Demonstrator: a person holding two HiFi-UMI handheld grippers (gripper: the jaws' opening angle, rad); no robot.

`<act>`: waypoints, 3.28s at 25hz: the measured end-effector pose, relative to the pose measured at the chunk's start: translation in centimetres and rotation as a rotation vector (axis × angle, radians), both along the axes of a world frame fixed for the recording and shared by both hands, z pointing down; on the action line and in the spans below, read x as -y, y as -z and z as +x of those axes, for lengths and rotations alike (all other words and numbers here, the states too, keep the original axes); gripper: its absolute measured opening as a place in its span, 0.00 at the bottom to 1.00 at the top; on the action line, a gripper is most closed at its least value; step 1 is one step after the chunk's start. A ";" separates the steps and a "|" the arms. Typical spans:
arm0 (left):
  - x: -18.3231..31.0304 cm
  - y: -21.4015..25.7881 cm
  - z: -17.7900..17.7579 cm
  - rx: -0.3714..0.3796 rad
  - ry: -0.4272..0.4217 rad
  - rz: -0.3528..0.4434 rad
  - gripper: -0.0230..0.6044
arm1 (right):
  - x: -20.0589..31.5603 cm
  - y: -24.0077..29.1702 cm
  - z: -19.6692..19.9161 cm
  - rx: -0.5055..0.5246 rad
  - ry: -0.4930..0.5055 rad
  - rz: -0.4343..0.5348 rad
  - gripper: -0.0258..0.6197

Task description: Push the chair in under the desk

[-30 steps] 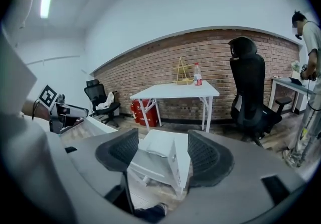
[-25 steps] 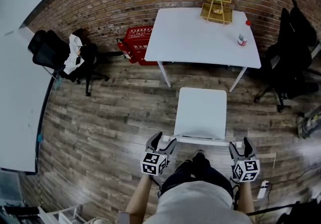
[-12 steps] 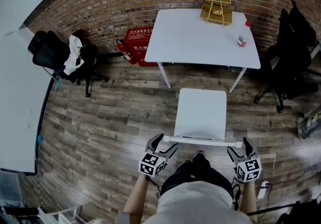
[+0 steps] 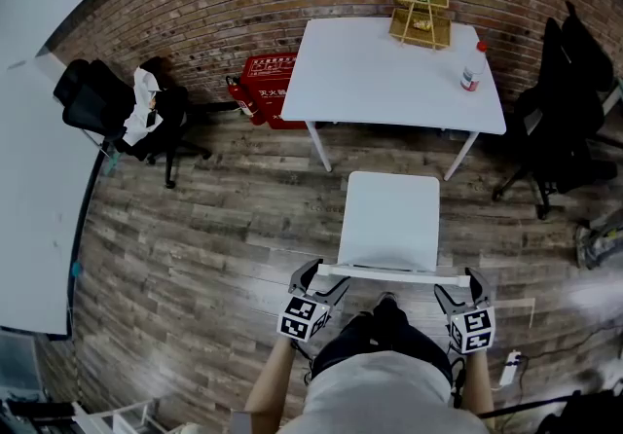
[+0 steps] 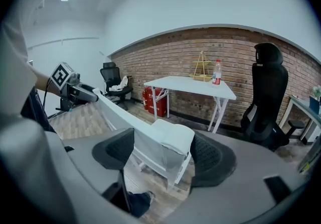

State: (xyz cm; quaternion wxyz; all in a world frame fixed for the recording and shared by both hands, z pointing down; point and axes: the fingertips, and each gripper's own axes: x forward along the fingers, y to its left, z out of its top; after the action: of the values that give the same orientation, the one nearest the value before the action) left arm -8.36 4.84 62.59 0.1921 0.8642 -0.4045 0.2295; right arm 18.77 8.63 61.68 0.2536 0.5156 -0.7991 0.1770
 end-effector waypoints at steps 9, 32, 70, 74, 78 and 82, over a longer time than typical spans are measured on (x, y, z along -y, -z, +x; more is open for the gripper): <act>0.0 -0.2 0.1 -0.007 0.026 0.015 0.57 | 0.0 -0.2 0.1 -0.008 0.001 -0.005 0.59; 0.7 -0.3 0.0 -0.003 0.052 0.018 0.59 | 0.6 -0.2 -0.1 0.003 -0.007 0.000 0.59; 7.5 -0.2 2.3 0.000 0.084 0.015 0.59 | 8.2 -0.2 2.2 0.000 0.009 0.005 0.59; 8.3 -0.2 2.4 0.002 0.084 0.013 0.59 | 9.1 -0.3 2.4 0.002 0.009 0.008 0.59; 8.9 0.0 2.3 -0.001 0.088 0.016 0.59 | 9.6 -0.2 2.3 -0.005 0.019 0.005 0.59; 9.3 -0.1 2.5 -0.003 0.088 0.013 0.59 | 10.2 -0.2 2.6 -0.003 0.013 0.011 0.59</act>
State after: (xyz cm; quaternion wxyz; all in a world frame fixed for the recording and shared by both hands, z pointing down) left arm -5.88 -4.48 62.67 0.1971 0.8470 -0.4434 0.2169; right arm 21.33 -1.54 61.90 0.2530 0.5120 -0.8031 0.1701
